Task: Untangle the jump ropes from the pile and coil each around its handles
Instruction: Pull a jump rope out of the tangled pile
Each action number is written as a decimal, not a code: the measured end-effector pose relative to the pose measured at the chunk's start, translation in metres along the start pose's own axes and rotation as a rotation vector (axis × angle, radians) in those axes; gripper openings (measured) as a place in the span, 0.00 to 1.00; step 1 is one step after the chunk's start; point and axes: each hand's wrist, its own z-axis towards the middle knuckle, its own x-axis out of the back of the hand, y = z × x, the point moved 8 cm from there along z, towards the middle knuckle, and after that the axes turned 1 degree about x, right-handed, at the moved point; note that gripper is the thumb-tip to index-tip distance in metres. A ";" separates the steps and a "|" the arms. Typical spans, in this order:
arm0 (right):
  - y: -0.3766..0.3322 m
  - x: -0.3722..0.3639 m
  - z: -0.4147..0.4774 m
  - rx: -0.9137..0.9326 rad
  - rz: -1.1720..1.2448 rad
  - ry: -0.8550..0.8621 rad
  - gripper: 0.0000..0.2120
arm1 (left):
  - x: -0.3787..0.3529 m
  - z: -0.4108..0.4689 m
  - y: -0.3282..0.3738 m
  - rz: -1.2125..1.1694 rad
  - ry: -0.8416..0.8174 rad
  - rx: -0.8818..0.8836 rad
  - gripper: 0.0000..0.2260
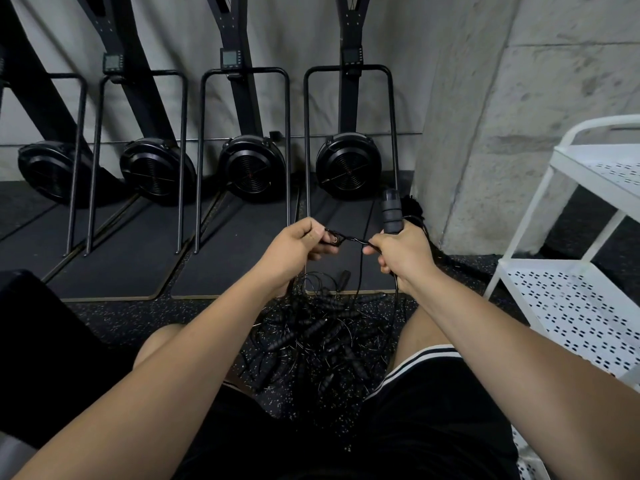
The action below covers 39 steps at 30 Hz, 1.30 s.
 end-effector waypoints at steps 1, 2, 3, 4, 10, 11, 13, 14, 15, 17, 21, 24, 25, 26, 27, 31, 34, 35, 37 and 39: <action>0.002 0.001 0.001 -0.002 -0.002 0.006 0.08 | 0.002 0.000 0.001 -0.035 0.004 -0.006 0.12; 0.003 0.002 0.002 -0.001 -0.004 0.016 0.08 | 0.004 0.000 0.002 -0.067 0.006 -0.007 0.13; 0.005 0.004 0.003 0.002 -0.007 0.025 0.08 | 0.006 0.000 0.004 -0.085 0.007 -0.007 0.14; 0.007 0.005 0.004 0.004 -0.011 0.030 0.08 | 0.009 -0.001 0.005 -0.100 0.008 -0.008 0.14; 0.006 -0.005 0.000 0.056 -0.072 -0.015 0.08 | 0.004 0.000 0.008 -0.264 -0.030 0.055 0.13; 0.007 -0.007 -0.001 0.075 -0.090 -0.013 0.08 | 0.001 -0.001 0.011 -0.284 -0.034 0.057 0.12; 0.008 -0.007 -0.002 0.098 -0.109 0.003 0.07 | -0.004 -0.002 0.018 -0.316 -0.058 0.037 0.10; 0.008 -0.006 -0.001 0.100 -0.107 0.012 0.07 | -0.004 -0.004 0.020 -0.319 -0.069 0.031 0.10; 0.007 -0.004 0.000 0.104 -0.098 0.023 0.08 | -0.004 -0.006 0.021 -0.297 -0.079 0.031 0.09; 0.002 0.002 0.002 0.127 -0.047 0.053 0.07 | -0.004 -0.010 0.021 -0.211 -0.110 0.044 0.09; -0.013 0.006 0.004 0.190 0.070 0.090 0.07 | 0.003 -0.013 0.006 -0.012 -0.074 0.083 0.20; -0.019 0.005 0.005 0.218 0.070 0.095 0.06 | 0.008 -0.009 -0.009 0.064 -0.047 0.103 0.28; -0.020 0.005 0.006 0.221 0.062 0.095 0.06 | 0.007 -0.008 -0.011 0.079 -0.062 0.102 0.29; -0.019 0.006 0.007 0.221 0.049 0.096 0.06 | 0.006 -0.008 -0.012 0.099 -0.074 0.095 0.29; -0.020 0.007 0.008 0.219 0.030 0.103 0.06 | 0.005 -0.010 -0.012 0.133 -0.083 0.089 0.29; -0.020 0.010 0.009 0.239 -0.008 0.132 0.06 | 0.001 -0.021 -0.002 0.452 -0.094 0.069 0.27; -0.021 0.008 0.009 0.268 -0.028 0.122 0.06 | -0.011 -0.027 0.009 0.730 -0.171 -0.049 0.27; -0.023 0.008 0.009 0.278 -0.032 0.117 0.06 | -0.016 -0.029 0.010 0.799 -0.204 -0.083 0.27; -0.028 0.010 0.012 0.291 -0.030 0.126 0.06 | -0.023 -0.031 0.011 0.867 -0.253 -0.128 0.25; -0.032 0.013 0.016 0.295 -0.020 0.156 0.07 | -0.028 -0.032 0.011 0.905 -0.282 -0.169 0.25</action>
